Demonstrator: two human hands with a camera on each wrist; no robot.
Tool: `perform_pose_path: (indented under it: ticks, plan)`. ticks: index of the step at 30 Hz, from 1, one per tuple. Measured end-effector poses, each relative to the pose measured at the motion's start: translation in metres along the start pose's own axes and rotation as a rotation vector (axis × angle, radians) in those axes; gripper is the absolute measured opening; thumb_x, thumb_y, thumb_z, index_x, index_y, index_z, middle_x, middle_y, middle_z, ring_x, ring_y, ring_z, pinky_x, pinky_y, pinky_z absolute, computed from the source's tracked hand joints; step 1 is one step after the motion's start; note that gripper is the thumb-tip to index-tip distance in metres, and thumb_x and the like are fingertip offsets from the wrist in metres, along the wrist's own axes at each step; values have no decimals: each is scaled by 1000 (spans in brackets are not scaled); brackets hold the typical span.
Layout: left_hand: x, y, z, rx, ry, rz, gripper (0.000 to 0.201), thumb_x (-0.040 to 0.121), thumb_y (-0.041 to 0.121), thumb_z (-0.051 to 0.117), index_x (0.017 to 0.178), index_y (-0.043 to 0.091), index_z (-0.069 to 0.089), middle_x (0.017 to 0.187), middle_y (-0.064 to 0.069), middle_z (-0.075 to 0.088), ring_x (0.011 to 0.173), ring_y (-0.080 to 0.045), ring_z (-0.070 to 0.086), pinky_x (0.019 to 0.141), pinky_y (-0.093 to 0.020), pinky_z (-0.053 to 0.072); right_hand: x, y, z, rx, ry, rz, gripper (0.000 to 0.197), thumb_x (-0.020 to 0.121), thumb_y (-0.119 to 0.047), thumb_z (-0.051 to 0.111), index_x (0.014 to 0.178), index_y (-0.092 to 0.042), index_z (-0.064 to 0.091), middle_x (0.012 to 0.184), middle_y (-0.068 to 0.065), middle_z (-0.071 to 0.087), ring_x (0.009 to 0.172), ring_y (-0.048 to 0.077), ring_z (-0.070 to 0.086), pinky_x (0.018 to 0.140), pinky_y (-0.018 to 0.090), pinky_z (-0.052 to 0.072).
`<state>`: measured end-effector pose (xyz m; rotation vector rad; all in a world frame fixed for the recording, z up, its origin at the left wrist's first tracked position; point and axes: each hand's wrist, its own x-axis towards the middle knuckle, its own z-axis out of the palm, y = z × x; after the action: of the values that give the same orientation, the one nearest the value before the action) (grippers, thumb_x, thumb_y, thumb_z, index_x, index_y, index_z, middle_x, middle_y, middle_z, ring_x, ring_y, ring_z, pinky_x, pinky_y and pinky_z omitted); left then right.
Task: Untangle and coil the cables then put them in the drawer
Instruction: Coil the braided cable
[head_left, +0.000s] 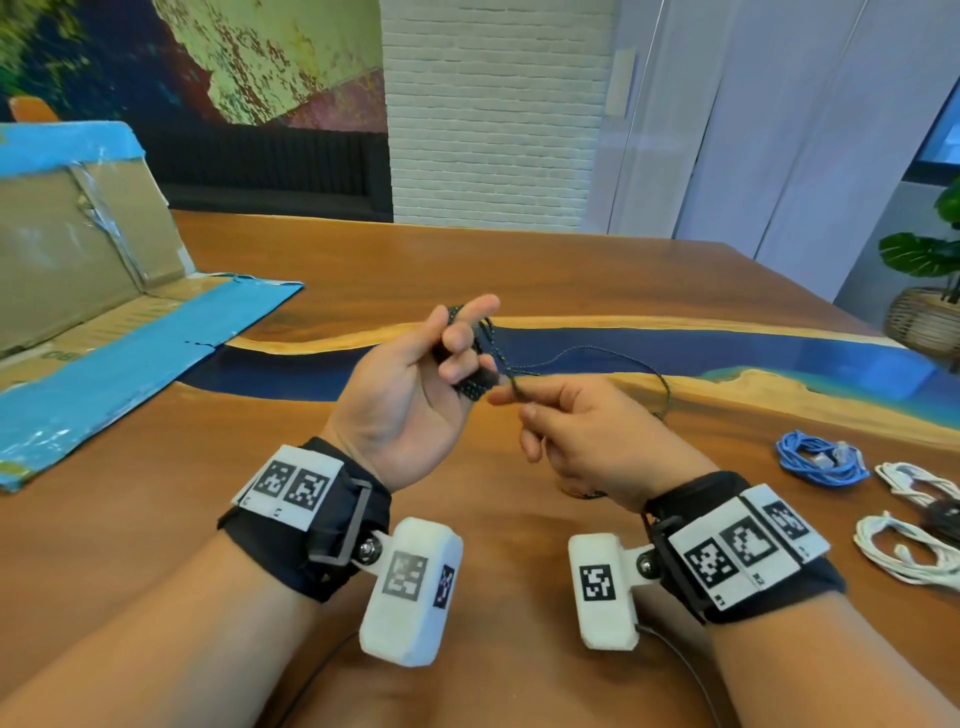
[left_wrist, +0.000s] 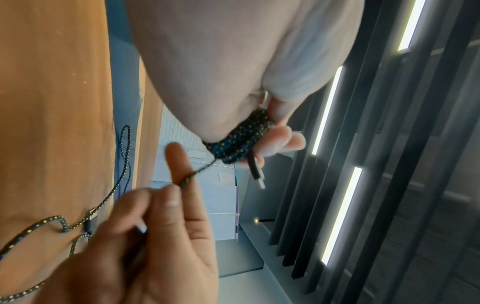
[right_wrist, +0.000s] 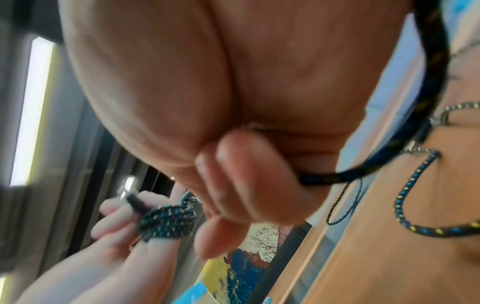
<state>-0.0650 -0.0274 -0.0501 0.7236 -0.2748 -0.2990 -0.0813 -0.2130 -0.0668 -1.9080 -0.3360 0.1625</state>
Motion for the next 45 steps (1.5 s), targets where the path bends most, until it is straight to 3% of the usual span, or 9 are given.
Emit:
perform_pose_path:
  ticks: [5,9,15,21,26,32,37,42,45]
  plan:
    - [8,3,-7,15,200,184,31,112,20,37,122,1,60,102,-2,75,73,-11,60,90,-25,51,-10,-10,17,-367,-218,34,37,109,-21,43,144,-29,53,73,2,70,48,22,55,54,32,52]
    - [3,-2,-6,577,287,152,19,110,17,46,110,10,64,103,-6,80,79,-17,67,78,-29,58,-16,-24,25,-552,-257,-107,22,102,-33,58,103,-17,73,67,4,69,51,3,53,59,26,45]
    - [-6,-5,0,1150,2,-103,52,108,40,45,82,6,74,73,-23,63,66,-26,51,79,-42,51,-9,-18,-11,-236,167,-249,21,96,-24,70,79,-13,74,52,-3,51,51,9,42,53,26,36]
    - [-9,5,-2,1007,-107,-190,32,100,29,62,81,6,71,51,1,26,50,-18,25,61,-32,40,-4,-2,-26,-92,345,-241,9,92,-12,73,90,-5,78,50,-14,58,45,0,48,47,10,36]
    - [-7,18,-2,295,-66,-175,32,94,33,52,75,11,66,44,10,23,43,-12,8,49,-22,39,-1,7,-33,-10,384,-146,14,96,-14,69,93,-20,81,57,-8,60,44,5,44,43,18,37]
    - [0,21,-4,-71,-11,17,40,105,24,40,126,-2,63,63,8,42,50,-7,38,78,-22,52,5,6,6,227,166,-29,30,102,4,51,123,-7,68,77,6,67,50,18,63,60,33,60]
    - [2,21,-6,-198,83,170,44,108,21,43,142,-7,47,90,-2,66,78,-13,65,102,-32,53,1,2,25,109,4,-17,33,102,-1,52,124,-20,68,83,7,71,33,16,39,39,27,47]
    - [-1,14,1,140,116,46,39,109,26,42,127,-4,61,109,-12,72,99,-20,70,100,-33,53,-10,-15,33,-89,-198,-93,20,104,-19,57,109,-12,75,67,5,66,38,5,39,42,17,34]
    - [-7,3,7,679,97,-107,39,106,32,51,106,-3,67,92,-12,67,69,-20,61,64,-35,50,-10,-18,24,-174,-102,-155,26,102,-19,60,85,-4,74,53,-2,56,44,0,48,50,8,35]
